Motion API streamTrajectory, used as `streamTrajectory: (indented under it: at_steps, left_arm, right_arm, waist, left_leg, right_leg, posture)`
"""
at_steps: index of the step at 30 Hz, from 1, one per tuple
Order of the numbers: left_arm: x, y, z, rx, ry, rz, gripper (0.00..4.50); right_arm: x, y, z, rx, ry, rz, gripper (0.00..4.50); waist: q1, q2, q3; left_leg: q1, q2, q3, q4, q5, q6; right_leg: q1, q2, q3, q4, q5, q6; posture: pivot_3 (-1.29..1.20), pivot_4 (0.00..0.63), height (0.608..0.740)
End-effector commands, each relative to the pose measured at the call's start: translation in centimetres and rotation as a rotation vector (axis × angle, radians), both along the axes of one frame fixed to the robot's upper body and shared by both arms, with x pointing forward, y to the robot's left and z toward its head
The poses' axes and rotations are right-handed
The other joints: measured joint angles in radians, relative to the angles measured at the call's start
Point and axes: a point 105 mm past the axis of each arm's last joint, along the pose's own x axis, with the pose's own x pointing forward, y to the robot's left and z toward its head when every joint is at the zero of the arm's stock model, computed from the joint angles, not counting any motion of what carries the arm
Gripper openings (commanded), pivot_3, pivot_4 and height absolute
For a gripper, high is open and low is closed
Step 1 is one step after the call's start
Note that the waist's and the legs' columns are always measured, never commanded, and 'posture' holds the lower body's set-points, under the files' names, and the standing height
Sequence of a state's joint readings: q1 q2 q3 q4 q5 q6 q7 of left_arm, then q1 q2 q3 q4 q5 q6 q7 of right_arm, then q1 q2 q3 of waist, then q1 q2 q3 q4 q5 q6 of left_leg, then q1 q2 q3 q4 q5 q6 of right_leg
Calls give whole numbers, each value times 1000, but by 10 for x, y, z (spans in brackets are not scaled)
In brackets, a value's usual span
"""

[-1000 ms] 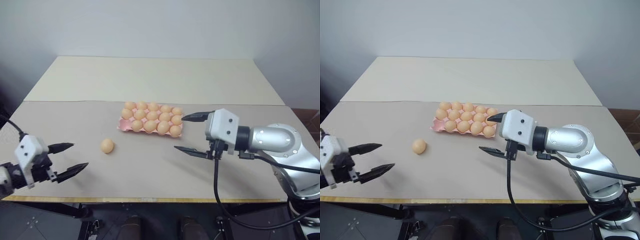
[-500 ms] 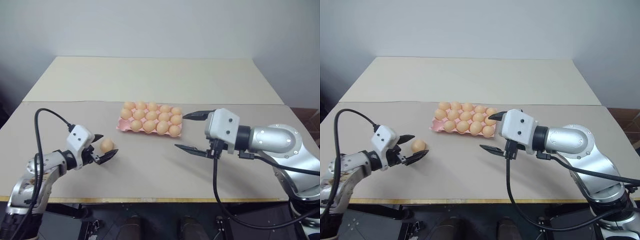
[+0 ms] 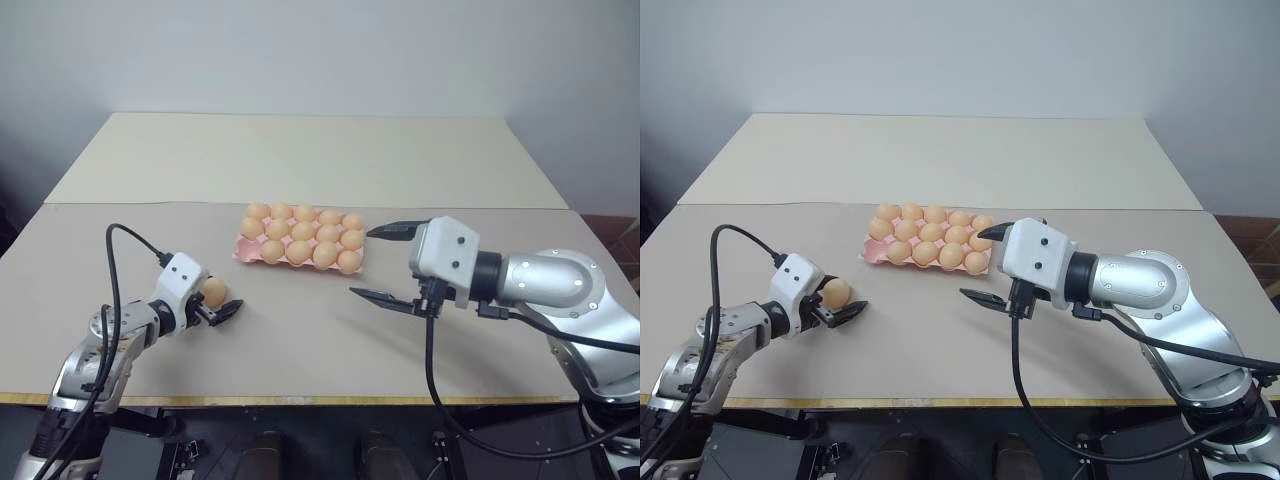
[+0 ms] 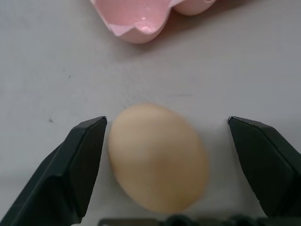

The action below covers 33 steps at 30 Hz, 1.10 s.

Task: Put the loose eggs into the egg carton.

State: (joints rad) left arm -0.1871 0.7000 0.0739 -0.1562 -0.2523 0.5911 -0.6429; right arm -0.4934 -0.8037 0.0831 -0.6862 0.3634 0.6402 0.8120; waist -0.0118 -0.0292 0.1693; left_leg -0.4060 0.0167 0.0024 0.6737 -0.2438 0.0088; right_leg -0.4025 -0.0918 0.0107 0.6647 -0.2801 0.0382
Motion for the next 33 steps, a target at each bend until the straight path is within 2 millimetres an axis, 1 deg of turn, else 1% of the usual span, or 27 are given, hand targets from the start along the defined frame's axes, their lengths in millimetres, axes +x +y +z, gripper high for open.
streamTrajectory:
  at_steps: [1, 3, 4, 10, 14, 16, 18, 20, 23, 25, 29, 33]
  left_arm:
    - [2, -1, 2, 29, -13, -7, 3263]
    - [4, -1, 2, 29, -17, 5, 2535]
    - [5, -1, 2, 36, -25, 4, 2340]
    - [8, -4, 12, 47, -74, -37, 2340]
    - [3, -17, 36, -22, -179, -157, 2340]
    - [3, -24, 53, -62, -260, -215, 2340]
    - [10, -26, 63, -76, -318, -219, 2340]
    - [20, -27, 69, -86, -358, -201, 2340]
    - [35, -33, 71, -85, -389, -199, 2340]
    - [42, -36, 70, -75, -400, -203, 2340]
    - [65, -39, 64, -39, -424, -146, 2340]
    - [77, -48, 63, -41, -436, -156, 2340]
  right_arm:
    - [-3, -1, 8, 1, -50, -11, 4500]
    - [-3, -1, 7, 2, -51, -14, 4500]
    - [-2, -1, 7, 3, -50, -14, 4500]
    - [-1, 0, 6, 2, -54, -18, 4500]
    - [-1, 0, 6, 3, -57, -20, 4500]
    - [-1, 0, 6, 5, -53, -15, 4500]
    - [-1, 1, 6, 7, -52, -13, 4500]
    - [-1, 2, 6, 6, -54, -11, 4500]
    - [-1, 2, 7, 5, -59, -14, 4500]
    - [-1, 2, 8, 5, -61, -15, 4500]
    - [-2, 0, 6, -2, -61, -30, 4500]
    - [-4, -1, 6, 1, -58, -39, 4500]
  waist:
    - [0, 0, 0]
    - [0, 0, 0]
    - [0, 0, 0]
    - [0, 0, 0]
    - [0, 0, 0]
    - [0, 0, 0]
    - [1, 0, 0]
    - [6, 0, 0]
    - [7, 0, 0]
    - [8, 0, 0]
    - [10, 0, 0]
    - [12, 0, 0]
  left_leg:
    - [0, 0, 0, 0, 0, 0]
    - [0, 0, 0, 0, 0, 0]
    - [0, 0, 0, 0, 0, 0]
    - [0, 0, 0, 0, 0, 0]
    - [0, 0, 0, 0, 0, 0]
    - [0, 0, 0, 0, 0, 0]
    - [0, 0, 0, 0, 0, 0]
    - [0, 0, 0, 1, 0, 0]
    - [0, -1, 0, 2, 0, 0]
    - [-1, -1, 0, 2, 0, 0]
    - [-2, -1, 0, 2, 0, 0]
    - [-2, -1, 0, 3, 0, 0]
  right_leg:
    - [0, 0, 0, 0, 0, 0]
    - [0, 0, 0, 0, 0, 0]
    - [0, 0, 0, 0, 0, 0]
    - [0, 0, 0, 0, 0, 0]
    - [0, 0, 0, 0, 0, 0]
    - [0, 0, 0, 0, 0, 0]
    - [0, 0, 0, 0, 0, 0]
    - [0, -1, -1, 0, 0, 0]
    - [1, -1, -1, 0, 0, 1]
    - [1, 0, 0, 0, 0, 1]
    - [0, 0, -1, 0, 0, 1]
    - [0, 0, -1, 0, 1, 1]
  posture:
    - [0, 150, 740]
    - [0, 150, 740]
    - [0, 150, 740]
    - [0, 150, 740]
    - [0, 150, 740]
    - [0, 150, 740]
    - [0, 150, 740]
    - [0, 150, 740]
    - [0, 150, 740]
    - [0, 150, 740]
    - [0, 150, 740]
    - [0, 150, 740]
